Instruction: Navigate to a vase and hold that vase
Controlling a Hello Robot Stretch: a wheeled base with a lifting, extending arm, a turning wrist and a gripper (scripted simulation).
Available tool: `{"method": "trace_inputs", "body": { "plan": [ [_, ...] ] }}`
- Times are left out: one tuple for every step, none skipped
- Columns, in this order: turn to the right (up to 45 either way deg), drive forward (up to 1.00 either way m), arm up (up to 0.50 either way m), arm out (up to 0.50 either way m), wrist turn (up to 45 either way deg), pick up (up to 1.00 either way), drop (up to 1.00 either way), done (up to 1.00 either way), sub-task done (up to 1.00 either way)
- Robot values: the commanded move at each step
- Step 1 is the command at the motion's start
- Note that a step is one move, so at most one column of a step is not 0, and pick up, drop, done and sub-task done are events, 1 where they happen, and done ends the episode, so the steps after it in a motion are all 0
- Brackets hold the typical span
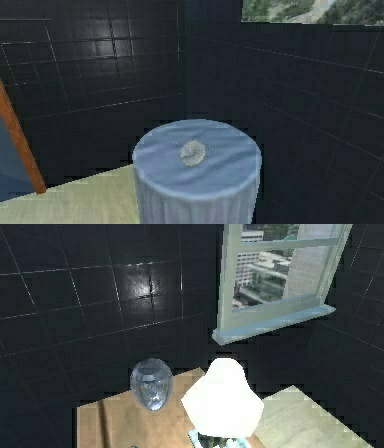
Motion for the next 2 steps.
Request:
{"method": "trace_inputs", "body": {
  "plan": [
    [0.0,0.0,0.32,0.0,0.0,0.0,0.0,0.0,0.0],
    [0.0,0.0,0.0,0.34,0.0,0.0,0.0,0.0,0.0]
  ]
}}
